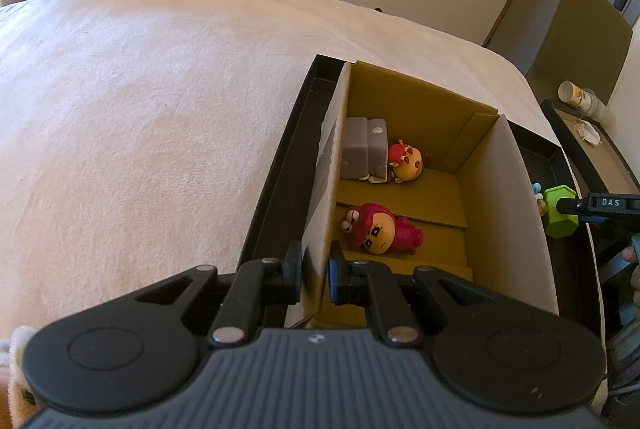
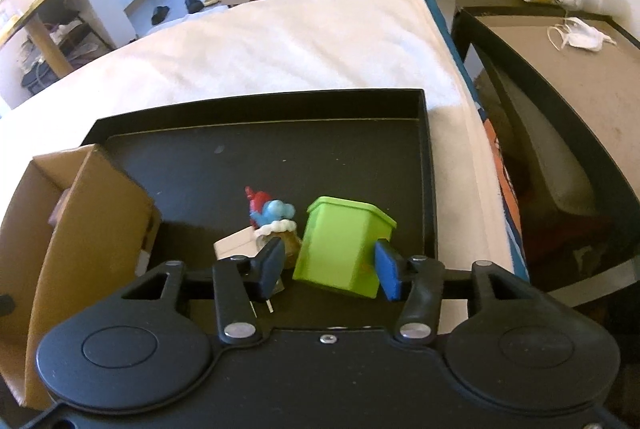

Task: Organize rigid objects
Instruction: 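Close the right tool on the green hexagonal cup and lift it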

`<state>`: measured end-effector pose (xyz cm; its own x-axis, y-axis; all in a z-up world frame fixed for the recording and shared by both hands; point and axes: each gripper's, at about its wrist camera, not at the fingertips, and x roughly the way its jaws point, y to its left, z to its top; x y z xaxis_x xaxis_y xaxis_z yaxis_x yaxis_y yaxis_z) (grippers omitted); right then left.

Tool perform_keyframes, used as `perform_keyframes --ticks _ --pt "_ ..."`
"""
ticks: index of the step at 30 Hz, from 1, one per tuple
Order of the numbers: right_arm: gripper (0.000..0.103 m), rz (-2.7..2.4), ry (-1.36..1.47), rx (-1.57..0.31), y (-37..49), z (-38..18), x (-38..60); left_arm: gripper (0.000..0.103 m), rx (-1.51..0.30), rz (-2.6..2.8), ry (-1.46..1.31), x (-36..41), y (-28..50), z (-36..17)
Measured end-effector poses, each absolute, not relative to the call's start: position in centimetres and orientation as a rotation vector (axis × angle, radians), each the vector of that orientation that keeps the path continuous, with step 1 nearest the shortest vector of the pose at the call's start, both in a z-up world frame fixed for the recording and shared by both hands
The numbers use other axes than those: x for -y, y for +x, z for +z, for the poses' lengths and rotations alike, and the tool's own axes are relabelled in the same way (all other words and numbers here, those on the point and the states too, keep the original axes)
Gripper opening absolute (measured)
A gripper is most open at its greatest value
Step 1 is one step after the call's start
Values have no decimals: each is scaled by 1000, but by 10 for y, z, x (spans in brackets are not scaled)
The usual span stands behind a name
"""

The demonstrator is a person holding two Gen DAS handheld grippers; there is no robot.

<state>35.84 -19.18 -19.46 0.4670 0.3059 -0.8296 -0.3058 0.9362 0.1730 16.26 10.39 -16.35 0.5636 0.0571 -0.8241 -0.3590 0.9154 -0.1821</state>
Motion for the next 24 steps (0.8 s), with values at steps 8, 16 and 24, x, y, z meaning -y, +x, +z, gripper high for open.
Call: perform_keyframes --ticks 8,16,24 --pt "52 352 57 -1053 370 -206 198 12 -945 252 -349 -104 163 -164" --pt "49 350 92 -1069 368 -207 204 12 -945 252 -347 -104 163 -164" --pt "48 374 74 -1048 356 -192 202 12 -945 251 -346 -104 163 -164"
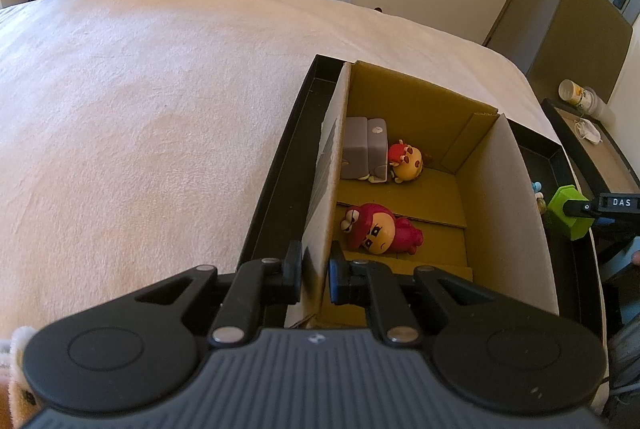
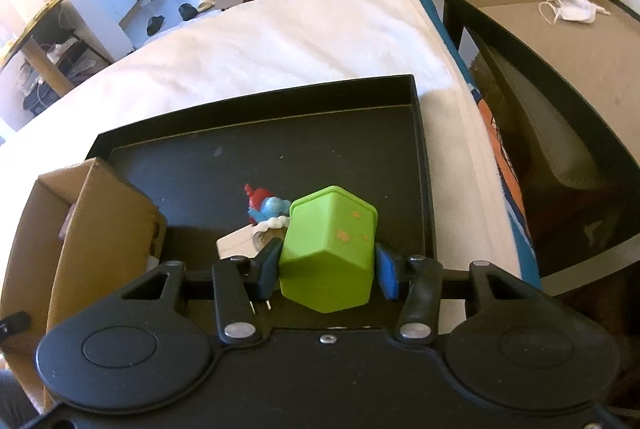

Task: Organize rigid objects
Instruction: 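Close the right tool on the green hexagonal cup and lift it, then carry the green cup into the cardboard box and open the right tool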

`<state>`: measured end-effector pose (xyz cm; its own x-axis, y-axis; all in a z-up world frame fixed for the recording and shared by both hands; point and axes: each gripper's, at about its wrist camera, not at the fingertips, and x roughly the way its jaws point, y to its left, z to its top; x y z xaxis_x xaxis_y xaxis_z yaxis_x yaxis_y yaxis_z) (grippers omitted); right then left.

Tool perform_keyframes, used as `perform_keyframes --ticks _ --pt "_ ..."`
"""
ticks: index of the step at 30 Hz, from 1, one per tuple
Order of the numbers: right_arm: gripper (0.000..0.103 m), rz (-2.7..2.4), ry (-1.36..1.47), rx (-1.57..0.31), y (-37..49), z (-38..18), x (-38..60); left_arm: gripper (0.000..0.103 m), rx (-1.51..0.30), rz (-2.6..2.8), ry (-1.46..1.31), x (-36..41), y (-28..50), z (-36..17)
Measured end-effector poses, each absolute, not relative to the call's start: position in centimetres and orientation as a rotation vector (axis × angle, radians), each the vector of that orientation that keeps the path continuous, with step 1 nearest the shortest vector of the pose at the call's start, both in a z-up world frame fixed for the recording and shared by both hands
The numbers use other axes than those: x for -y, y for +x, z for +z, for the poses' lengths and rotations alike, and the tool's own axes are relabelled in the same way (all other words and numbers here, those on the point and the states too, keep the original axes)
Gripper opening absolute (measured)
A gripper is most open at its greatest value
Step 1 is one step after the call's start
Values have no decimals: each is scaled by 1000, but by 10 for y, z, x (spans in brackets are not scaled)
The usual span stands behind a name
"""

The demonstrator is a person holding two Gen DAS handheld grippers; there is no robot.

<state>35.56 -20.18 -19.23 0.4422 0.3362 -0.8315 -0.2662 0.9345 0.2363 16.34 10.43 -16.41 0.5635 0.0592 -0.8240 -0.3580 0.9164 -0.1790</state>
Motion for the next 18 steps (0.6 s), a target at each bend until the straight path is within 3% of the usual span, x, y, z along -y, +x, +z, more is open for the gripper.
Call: perform_keyframes --ticks 18 --pt "48 474 -15 -982 316 -147 171 11 -945 256 -325 -101 164 -164"
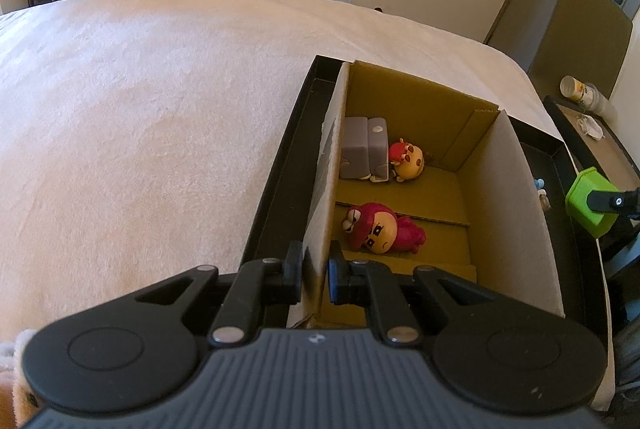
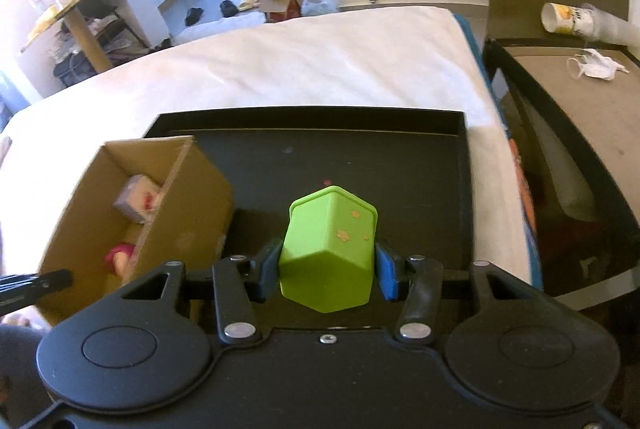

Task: Organize rigid objects
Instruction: 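Carry the green cup into the cardboard box and open the right tool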

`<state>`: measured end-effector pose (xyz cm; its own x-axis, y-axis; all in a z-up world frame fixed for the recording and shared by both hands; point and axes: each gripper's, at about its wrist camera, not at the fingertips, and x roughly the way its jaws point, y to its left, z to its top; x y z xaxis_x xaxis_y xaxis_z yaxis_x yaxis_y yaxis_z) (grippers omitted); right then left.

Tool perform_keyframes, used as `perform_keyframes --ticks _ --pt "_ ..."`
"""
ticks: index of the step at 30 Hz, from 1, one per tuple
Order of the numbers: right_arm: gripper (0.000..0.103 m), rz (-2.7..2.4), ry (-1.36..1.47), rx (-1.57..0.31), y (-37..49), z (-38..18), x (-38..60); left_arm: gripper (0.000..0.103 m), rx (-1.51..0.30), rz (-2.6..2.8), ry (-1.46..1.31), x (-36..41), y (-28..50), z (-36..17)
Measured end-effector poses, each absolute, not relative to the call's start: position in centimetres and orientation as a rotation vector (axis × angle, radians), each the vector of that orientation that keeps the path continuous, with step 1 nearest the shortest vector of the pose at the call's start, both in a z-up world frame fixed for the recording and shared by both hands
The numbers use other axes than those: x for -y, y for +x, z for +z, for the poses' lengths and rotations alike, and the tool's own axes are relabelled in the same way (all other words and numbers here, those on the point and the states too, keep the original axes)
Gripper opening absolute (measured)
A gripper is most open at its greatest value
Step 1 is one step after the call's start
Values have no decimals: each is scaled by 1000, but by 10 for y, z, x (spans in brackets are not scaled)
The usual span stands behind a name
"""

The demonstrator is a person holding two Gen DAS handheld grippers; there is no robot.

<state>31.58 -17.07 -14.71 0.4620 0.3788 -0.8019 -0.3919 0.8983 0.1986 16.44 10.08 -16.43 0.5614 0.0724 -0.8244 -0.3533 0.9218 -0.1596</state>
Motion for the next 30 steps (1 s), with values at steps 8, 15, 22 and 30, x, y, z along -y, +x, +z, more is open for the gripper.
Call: perform_keyframes --ticks 8,15,22,30 --pt "48 529 -41 -972 303 -126 147 11 -948 257 -304 -98 164 -164" --pt "48 574 -68 -936 294 -108 124 11 -946 255 -305 -99 164 -164" --pt "48 625 -75 -903 288 -95 100 10 -951 269 -293 -96 165 -165" --pt "48 683 -102 -881 283 -86 73 10 -945 262 -310 -99 164 -165"
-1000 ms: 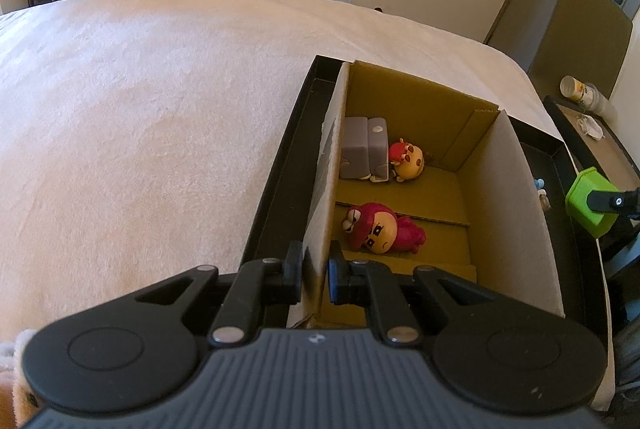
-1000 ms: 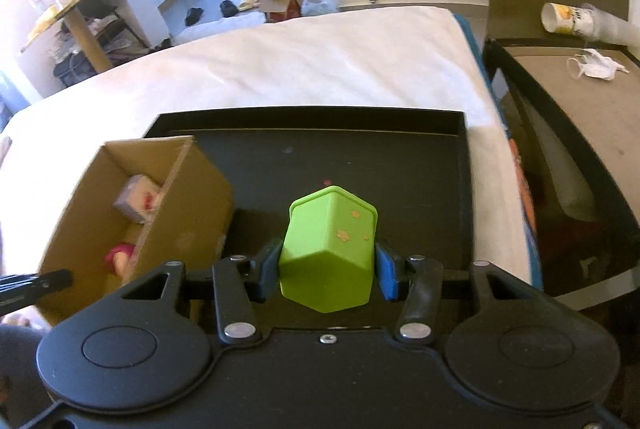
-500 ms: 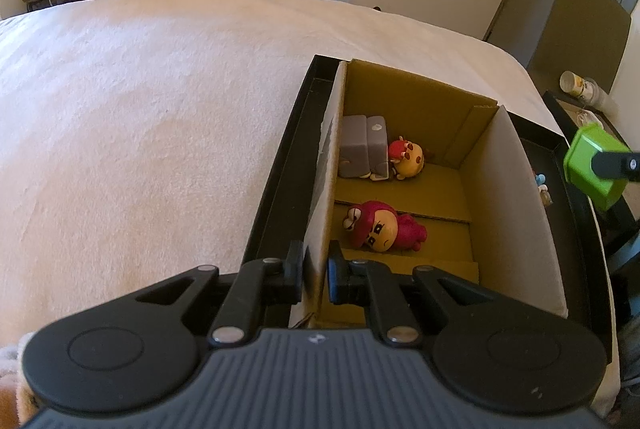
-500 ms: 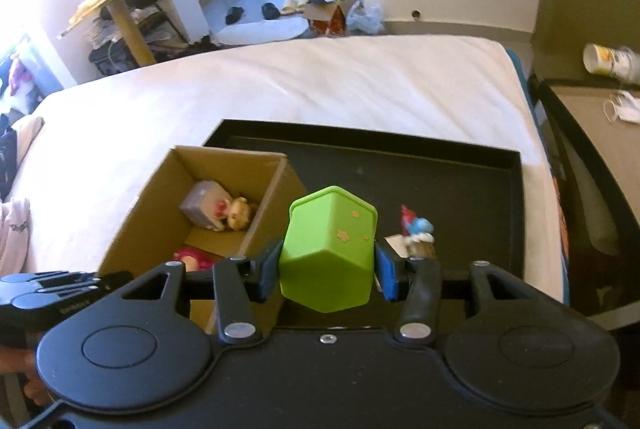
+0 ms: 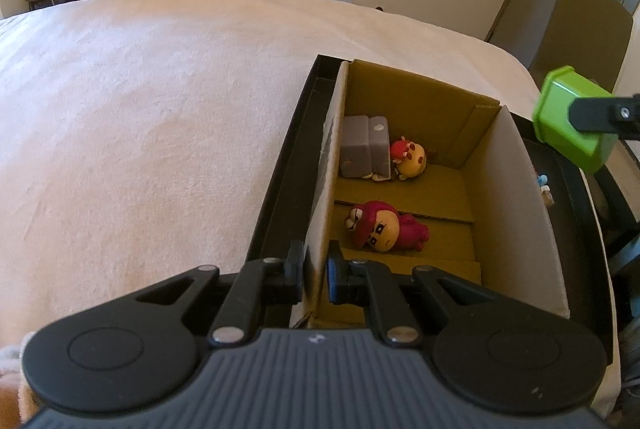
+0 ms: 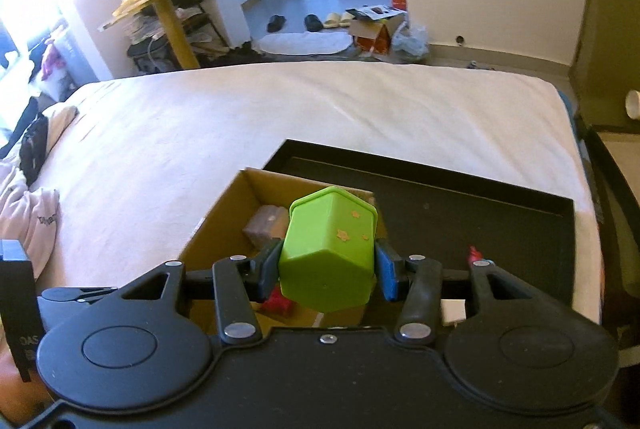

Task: Organize rigid objects
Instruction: 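Carry the green cup into the cardboard box and open the right tool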

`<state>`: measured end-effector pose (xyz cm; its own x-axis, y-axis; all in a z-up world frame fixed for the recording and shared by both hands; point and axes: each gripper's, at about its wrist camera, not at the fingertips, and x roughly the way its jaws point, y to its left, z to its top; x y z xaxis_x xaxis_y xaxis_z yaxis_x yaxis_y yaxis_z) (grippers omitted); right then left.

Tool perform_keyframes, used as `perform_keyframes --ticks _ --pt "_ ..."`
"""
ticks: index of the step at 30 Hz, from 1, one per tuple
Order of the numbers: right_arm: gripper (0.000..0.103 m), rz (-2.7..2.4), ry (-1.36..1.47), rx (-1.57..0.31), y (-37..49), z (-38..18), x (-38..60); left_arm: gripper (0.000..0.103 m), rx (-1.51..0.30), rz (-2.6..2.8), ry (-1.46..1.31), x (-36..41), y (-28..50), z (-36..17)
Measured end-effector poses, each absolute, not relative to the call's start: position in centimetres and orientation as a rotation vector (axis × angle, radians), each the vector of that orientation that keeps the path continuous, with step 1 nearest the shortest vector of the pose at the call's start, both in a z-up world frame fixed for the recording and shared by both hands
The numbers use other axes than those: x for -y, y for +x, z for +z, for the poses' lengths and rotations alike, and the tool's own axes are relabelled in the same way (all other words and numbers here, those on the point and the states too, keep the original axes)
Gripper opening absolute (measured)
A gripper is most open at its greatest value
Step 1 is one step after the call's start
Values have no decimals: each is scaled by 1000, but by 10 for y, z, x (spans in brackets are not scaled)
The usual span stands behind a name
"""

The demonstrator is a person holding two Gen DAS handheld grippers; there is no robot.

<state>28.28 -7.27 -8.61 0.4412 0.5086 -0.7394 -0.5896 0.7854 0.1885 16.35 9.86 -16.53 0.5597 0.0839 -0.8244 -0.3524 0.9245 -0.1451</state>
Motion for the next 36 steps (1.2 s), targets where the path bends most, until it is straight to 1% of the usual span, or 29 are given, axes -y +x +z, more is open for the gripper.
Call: perform_keyframes --ticks 9,21,33,36 --pt "48 731 -153 -872 276 -87 43 10 -940 251 -326 -102 162 -165" --pt "48 687 -336 -903 277 -124 9 11 -933 243 -359 -109 160 -167" --pt "48 641 -448 -887 276 -142 -5 11 -930 238 -363 -109 159 -167" --pt "47 637 -462 -868 275 -142 -5 11 -929 238 -363 -110 159 -167"
